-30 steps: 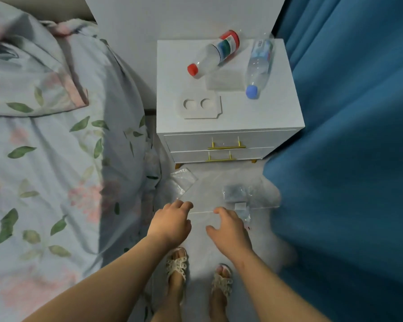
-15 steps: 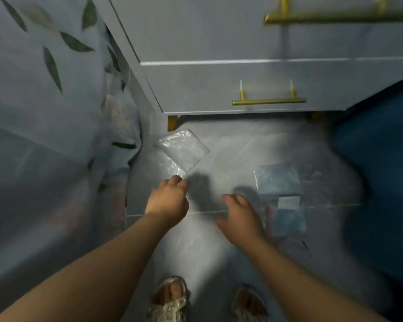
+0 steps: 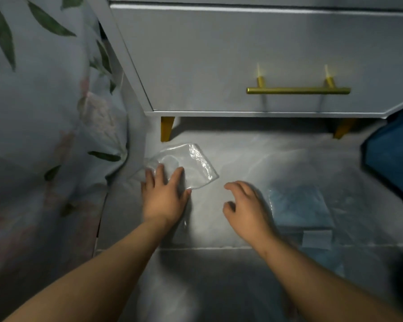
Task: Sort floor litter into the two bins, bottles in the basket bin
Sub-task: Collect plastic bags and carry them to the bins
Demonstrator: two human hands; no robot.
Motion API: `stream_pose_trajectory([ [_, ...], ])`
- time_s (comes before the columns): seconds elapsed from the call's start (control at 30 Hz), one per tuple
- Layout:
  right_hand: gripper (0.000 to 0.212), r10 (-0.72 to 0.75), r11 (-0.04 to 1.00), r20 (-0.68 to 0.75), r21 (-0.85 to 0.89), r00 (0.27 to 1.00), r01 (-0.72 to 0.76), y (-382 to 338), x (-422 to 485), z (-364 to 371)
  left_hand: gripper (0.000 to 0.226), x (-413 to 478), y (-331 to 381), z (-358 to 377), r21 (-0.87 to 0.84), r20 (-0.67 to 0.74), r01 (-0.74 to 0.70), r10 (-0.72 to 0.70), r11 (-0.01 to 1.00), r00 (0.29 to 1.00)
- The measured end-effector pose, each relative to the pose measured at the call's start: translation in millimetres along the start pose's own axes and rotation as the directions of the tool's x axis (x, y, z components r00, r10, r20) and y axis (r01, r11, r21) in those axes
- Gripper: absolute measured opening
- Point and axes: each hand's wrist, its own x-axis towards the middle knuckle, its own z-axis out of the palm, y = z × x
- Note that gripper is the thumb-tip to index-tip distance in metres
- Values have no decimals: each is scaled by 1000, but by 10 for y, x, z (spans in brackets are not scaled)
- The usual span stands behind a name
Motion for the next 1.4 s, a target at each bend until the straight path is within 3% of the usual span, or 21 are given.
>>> stream_pose_trajectory([
  [0.07, 43, 14, 998, -20, 68, 1000, -12, 8, -48, -2, 48, -83, 63, 13, -18, -31, -71, 70, 997, 997],
  [0.23, 40, 62, 978, -85, 203, 995, -43, 125, -206, -32, 53, -245, 220, -13, -43, -59, -191, 188, 981, 980],
  [0.3, 40, 80, 971, -107, 232, 991, -53, 194, -261, -98, 43, -280, 249, -41, -73, -58, -209, 205, 975, 977],
  [0.43, 38, 144, 978, -258, 184, 955, -98, 443, -429, -302, 37, -367, 378, -84, -208, -79, -211, 198, 955, 977],
  [0.5, 45, 274, 962, -305, 96, 912, -257, 601, -558, -415, 40, -388, 461, -130, -290, -89, -187, 169, 939, 982],
  [0.6, 67, 470, 877, -125, -41, 874, -478, 781, -749, -436, 38, -390, 589, -199, -399, -73, -173, 156, 900, 985],
  [0.7, 81, 505, 863, 48, -11, 862, -505, 852, -821, -260, 37, -441, 710, -231, -461, -25, -183, 193, 868, 981],
  [0.77, 82, 494, 868, 78, 4, 866, -496, 901, -833, -156, 39, -503, 772, -229, -500, 18, -168, 203, 850, 979],
  [0.87, 74, 454, 891, 4, -6, 891, -454, 978, -832, -55, 40, -546, 788, -229, -498, 52, -156, 209, 853, 977],
  [1.0, 66, 387, 917, -112, 146, 915, -370, 995, -795, -20, 39, -571, 747, -228, -477, 62, -142, 195, 867, 979],
  [1.13, 61, 301, 948, -243, 185, 922, -260, 974, -742, -35, 40, -639, 735, -189, -434, 58, -167, 212, 885, 976],
  [1.23, 49, 337, 910, -275, 340, 900, -237, 950, -689, -38, 42, -670, 724, -179, -403, 67, -187, 233, 896, 970],
  [1.33, 36, 429, 792, -257, 567, 866, -224, 871, -646, -89, 43, -676, 706, -172, -404, 48, -210, 250, 890, 967],
  [1.4, 35, 542, 575, -207, 798, 814, -180, 823, -615, -185, 43, -680, 706, -161, -412, 36, -218, 255, 885, 966],
])
